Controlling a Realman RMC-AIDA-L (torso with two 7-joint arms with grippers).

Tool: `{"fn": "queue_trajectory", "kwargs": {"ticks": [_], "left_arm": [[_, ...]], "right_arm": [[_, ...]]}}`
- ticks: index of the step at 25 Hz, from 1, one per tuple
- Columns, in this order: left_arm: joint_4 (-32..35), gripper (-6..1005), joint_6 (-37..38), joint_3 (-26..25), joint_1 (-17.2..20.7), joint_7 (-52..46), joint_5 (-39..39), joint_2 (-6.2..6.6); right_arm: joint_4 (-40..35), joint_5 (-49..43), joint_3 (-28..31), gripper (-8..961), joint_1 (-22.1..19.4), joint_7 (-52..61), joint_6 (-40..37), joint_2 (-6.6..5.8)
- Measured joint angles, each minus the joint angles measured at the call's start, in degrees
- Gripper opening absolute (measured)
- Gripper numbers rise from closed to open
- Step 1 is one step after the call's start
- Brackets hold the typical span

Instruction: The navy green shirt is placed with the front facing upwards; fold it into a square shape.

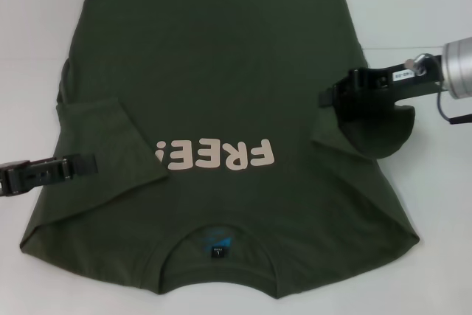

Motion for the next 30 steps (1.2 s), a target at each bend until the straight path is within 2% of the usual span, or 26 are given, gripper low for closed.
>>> {"fn": "queue_trajectory", "kwargs": {"ticks": [7,18,23,30], "left_arm": [[-0.20,846,-0.09,0.24,-0.05,0.02,0.15,-0.19],[-1.52,846,-0.91,0.35,-0.62,0.36,0.35,-0.20],[-1.51,846,-1.84,0.35,-0.64,0.09,0.11,-0.18],[-1.50,846,-2.31,0.34,-0.92,0.06,0.05,-0.18]], "right_arm": [[1.21,0.00,-3.86,13,0.22,0.26,3.89,0.95],[1.40,1.56,-3.72,31,-0.25,-0.25,5.92,1.59],[1.47,1.69,-3.51,114,-0.31,0.00,6.51,1.65],[1.47,2.45,-3.31,359,-0.65,-0.01,6.36,1.28]]}}
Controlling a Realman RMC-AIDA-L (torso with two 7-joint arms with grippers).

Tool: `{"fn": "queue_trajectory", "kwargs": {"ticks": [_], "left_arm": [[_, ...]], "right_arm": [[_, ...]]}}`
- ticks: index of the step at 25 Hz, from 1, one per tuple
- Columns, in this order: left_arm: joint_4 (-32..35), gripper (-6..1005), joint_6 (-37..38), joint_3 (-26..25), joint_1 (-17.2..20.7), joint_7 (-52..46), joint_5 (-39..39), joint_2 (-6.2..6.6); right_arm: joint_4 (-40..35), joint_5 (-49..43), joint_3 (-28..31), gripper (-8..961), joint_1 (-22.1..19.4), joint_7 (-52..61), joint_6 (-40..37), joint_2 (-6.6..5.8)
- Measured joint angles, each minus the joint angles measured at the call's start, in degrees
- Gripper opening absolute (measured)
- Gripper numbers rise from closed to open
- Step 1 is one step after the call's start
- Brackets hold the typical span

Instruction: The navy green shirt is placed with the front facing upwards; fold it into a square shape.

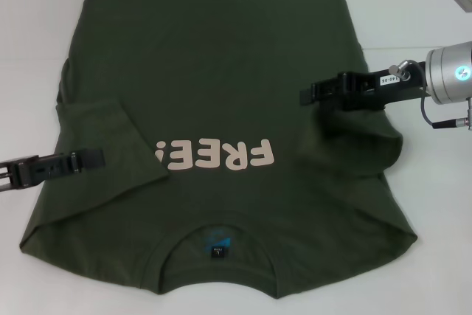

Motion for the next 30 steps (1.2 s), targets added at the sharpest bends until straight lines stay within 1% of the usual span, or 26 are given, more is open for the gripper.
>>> {"fn": "queue_trajectory", "kwargs": {"ticks": [6,9,11,12,15,18,20,22,24,26,28,30], "left_arm": [[0.00,846,-0.11,0.00,-0.32,-0.03,-0.05,0.00],[-0.02,846,-0.30,0.00,-0.38,-0.04,-0.05,0.00],[-0.07,846,-0.37,0.00,-0.41,-0.04,-0.06,0.00],[-0.07,846,-0.39,-0.01,-0.41,-0.05,-0.06,0.00],[-0.09,846,-0.41,-0.01,-0.40,-0.18,-0.07,0.00],[-0.09,846,-0.41,0.01,-0.37,-0.48,-0.07,0.00],[-0.09,846,-0.40,0.01,-0.42,-0.56,-0.07,0.00],[-0.09,846,-0.41,0.00,-0.59,-0.56,-0.07,0.00],[-0.09,846,-0.39,0.00,-0.94,-0.54,0.00,0.00],[-0.14,846,-0.32,0.02,-1.28,-0.30,0.08,0.00],[-0.32,846,-0.36,0.07,-1.37,-0.03,0.05,0.00],[-0.59,846,-0.37,0.08,-1.54,0.17,0.05,0.01]], "right_arm": [[0.00,0.02,-0.04,630,-0.17,0.12,-0.10,-0.27],[-0.11,0.02,-0.38,773,-0.30,0.75,-0.19,-0.63],[-0.56,0.03,-0.35,772,-0.88,1.00,-0.49,-1.05],[-0.80,0.02,-0.23,771,-1.44,1.25,-0.67,-1.53],[-0.98,-0.09,-0.21,769,-3.39,3.54,-2.69,-4.02],[-1.20,-0.15,-0.43,768,-6.05,6.55,-5.69,-7.18],[-2.06,-0.60,-0.50,767,-7.39,8.25,-6.69,-8.72],[-3.76,-1.83,-0.57,767,-8.15,10.37,-7.38,-9.77],[-5.68,-3.85,-0.58,766,-8.07,12.49,-8.27,-10.13],[-7.10,-7.07,-0.67,766,-6.95,14.50,-9.44,-10.07],[-7.69,-10.71,-1.22,765,-5.15,15.80,-10.01,-9.56],[-7.61,-14.85,-2.57,765,-3.05,16.94,-9.39,-8.44]]}}
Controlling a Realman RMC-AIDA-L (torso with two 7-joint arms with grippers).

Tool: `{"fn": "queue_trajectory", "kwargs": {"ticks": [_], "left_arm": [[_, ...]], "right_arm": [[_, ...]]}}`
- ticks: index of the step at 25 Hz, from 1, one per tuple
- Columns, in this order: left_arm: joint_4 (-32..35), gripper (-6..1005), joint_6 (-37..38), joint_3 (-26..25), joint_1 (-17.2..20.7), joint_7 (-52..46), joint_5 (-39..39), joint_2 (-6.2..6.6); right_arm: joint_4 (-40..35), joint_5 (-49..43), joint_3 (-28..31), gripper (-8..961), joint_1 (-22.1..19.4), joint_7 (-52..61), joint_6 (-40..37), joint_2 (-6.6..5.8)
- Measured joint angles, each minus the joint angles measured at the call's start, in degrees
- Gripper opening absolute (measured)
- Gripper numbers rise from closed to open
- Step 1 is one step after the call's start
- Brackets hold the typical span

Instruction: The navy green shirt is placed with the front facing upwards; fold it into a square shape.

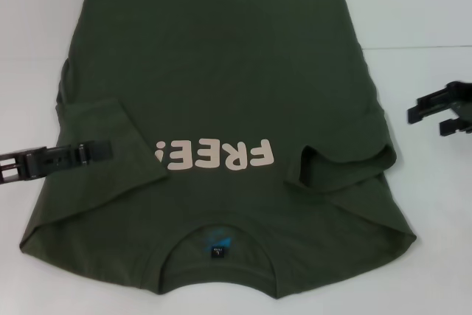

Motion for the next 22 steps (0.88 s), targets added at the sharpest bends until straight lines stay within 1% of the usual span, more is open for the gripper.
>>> {"fn": "queue_trajectory", "kwargs": {"ticks": [3,5,13,17,22], "left_arm": [[-0.19,846,0.33,0.01,-0.31,0.07,0.29,0.17],[-0.20,846,0.45,0.02,-0.28,0.07,0.33,0.24],[-0.21,846,0.14,0.01,0.47,0.50,0.40,0.25],[-0.20,846,-0.08,0.01,0.70,0.56,0.42,0.17],[-0.21,846,-0.13,0.01,0.76,0.78,0.43,0.17]], "right_arm": [[0.28,-2.24,-2.02,765,1.98,0.90,1.53,1.78],[0.32,-2.39,-3.70,765,2.80,1.91,2.70,2.59],[1.26,-2.57,-11.08,764,4.40,6.03,7.43,4.05],[3.73,-3.44,-12.18,764,4.69,6.12,10.74,4.95],[6.08,-5.77,-12.24,765,5.55,6.11,13.31,5.69]]}}
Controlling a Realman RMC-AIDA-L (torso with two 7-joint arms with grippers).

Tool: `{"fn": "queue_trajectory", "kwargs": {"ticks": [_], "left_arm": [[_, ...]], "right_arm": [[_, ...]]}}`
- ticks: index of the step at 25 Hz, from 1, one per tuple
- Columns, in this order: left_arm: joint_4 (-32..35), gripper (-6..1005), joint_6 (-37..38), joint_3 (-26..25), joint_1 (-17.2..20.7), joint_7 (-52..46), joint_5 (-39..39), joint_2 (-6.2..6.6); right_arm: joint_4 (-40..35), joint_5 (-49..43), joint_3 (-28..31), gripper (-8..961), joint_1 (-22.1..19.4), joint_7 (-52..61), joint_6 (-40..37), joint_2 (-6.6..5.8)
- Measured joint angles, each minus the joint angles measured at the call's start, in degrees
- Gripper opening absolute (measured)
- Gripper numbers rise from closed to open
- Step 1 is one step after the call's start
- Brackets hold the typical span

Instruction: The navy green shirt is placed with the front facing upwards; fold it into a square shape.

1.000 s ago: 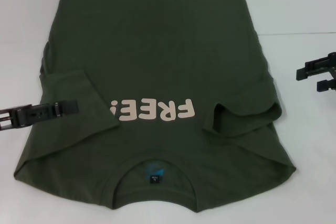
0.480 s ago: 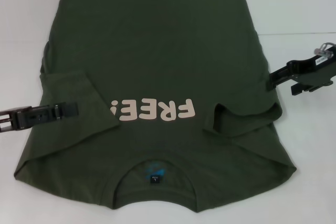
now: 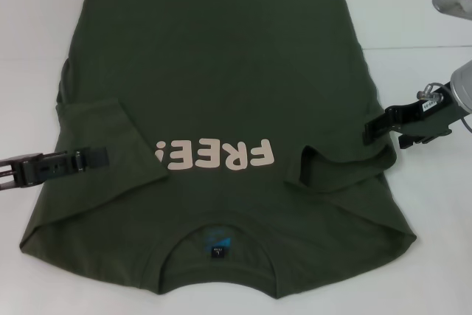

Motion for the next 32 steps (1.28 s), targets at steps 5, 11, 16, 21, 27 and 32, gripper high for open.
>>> {"fn": "queue_trajectory", "kwargs": {"ticks": [5,11,16,21,27,32], "left_arm": [[0.00,847,-0.15,0.00,0.03,0.32,0.00,-0.13],[0.01,847,-0.27,0.00,0.03,0.33,0.00,-0.19],[0.01,847,-0.36,0.00,0.03,0.33,0.00,-0.18],[0.01,847,-0.74,0.00,0.03,0.37,0.00,-0.18],[0.01,847,-0.80,0.00,0.03,0.41,0.00,-0.18],[0.01,847,-0.87,0.00,0.03,0.42,0.00,-0.18]], "right_arm": [[0.13,-0.49,-0.02,742,0.05,-0.01,1.62,0.43],[0.73,-0.56,-0.02,708,-0.20,-0.41,4.23,1.04],[1.81,-0.59,-0.02,679,-0.12,-0.44,5.49,1.18],[2.19,-0.63,-0.78,580,-0.04,-0.50,6.06,1.18],[1.72,-0.64,-2.77,440,0.00,-0.51,6.14,1.17],[1.42,-0.63,-2.83,136,0.05,-0.61,6.46,1.01]]}}
